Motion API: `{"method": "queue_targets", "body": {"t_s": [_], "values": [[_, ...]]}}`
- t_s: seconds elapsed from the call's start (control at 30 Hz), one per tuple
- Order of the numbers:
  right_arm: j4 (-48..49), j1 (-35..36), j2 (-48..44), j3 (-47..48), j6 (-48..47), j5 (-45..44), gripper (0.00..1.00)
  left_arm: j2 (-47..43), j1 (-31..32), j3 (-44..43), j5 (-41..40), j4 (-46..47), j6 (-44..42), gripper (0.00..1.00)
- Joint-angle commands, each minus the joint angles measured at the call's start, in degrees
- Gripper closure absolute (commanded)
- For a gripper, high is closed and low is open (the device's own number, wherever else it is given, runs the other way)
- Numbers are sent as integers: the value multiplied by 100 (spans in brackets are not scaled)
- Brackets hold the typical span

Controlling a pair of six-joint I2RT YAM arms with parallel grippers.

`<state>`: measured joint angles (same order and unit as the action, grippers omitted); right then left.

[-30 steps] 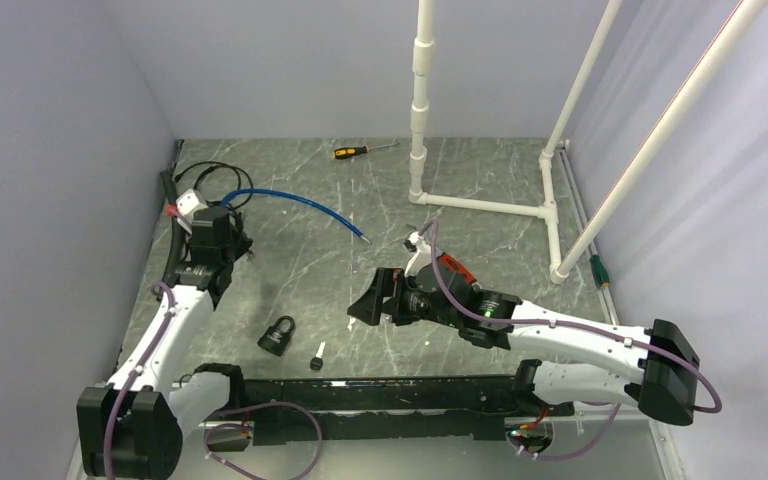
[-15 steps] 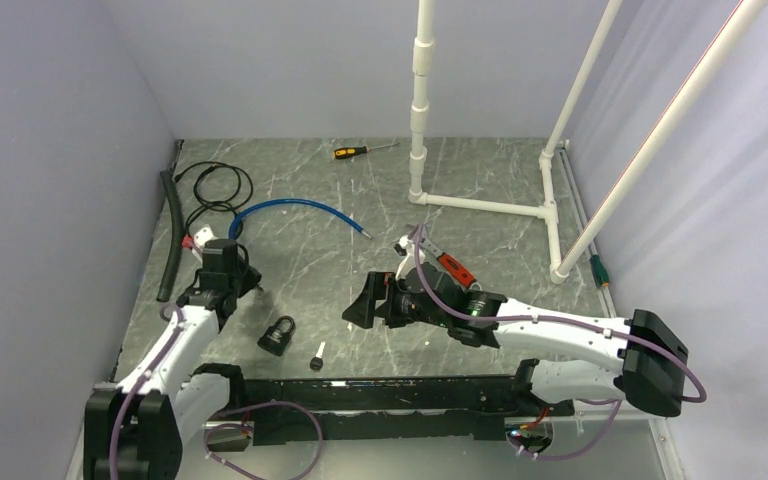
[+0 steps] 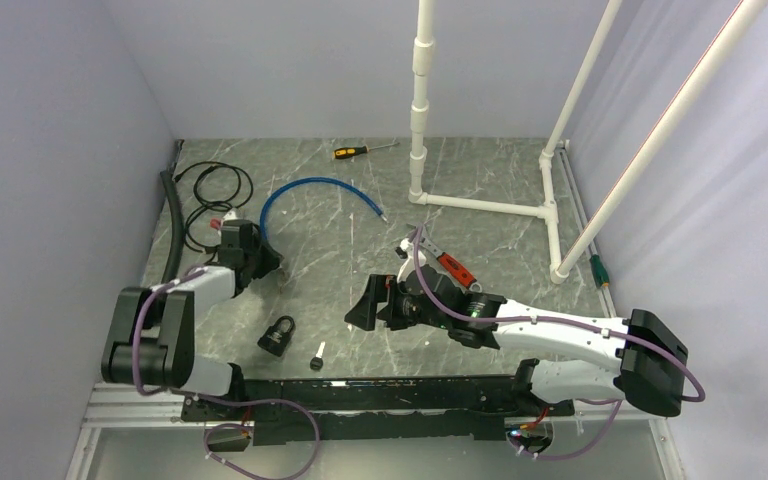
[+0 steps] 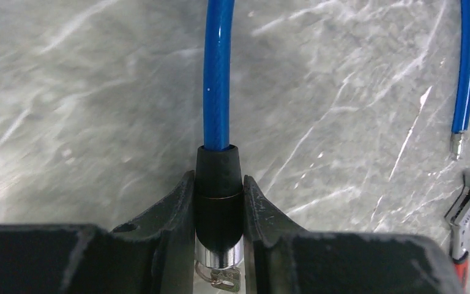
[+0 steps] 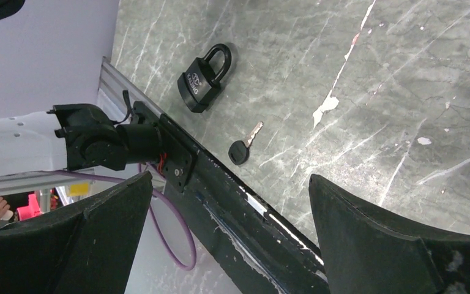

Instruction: Unlock with the key

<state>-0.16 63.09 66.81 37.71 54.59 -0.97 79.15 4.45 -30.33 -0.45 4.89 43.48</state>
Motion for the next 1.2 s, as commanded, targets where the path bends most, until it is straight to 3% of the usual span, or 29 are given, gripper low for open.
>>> {"method": "queue_targets", "body": {"t_s": [0.0, 0.17, 0.4, 0.5, 0.8, 1.0, 1.17], "values": [[121, -1, -24, 31, -18, -15, 1, 644, 266, -535, 495, 800, 169, 100], [45, -4, 4, 81, -36, 26, 1, 1116, 469, -999, 325, 723, 153, 100], [-212, -33, -323, -106, -51, -210, 0, 834, 460, -1259, -341, 182, -186, 97], [-270, -36, -310, -75, -89, -217, 0, 821, 461, -1464, -441, -17, -427, 83], [-666, -17, -329, 28, -254, -541, 0, -24, 543, -1562, -1103, -1042, -1079, 8], [-1238, 101, 184, 496, -295, -887, 0, -1080, 1155, -1510, -1730, -2603, -1308, 6], [-1110, 116, 493, 490, -298, -816, 0, -1636, 1826, -939, -1947, -3477, -646, 7]]}}
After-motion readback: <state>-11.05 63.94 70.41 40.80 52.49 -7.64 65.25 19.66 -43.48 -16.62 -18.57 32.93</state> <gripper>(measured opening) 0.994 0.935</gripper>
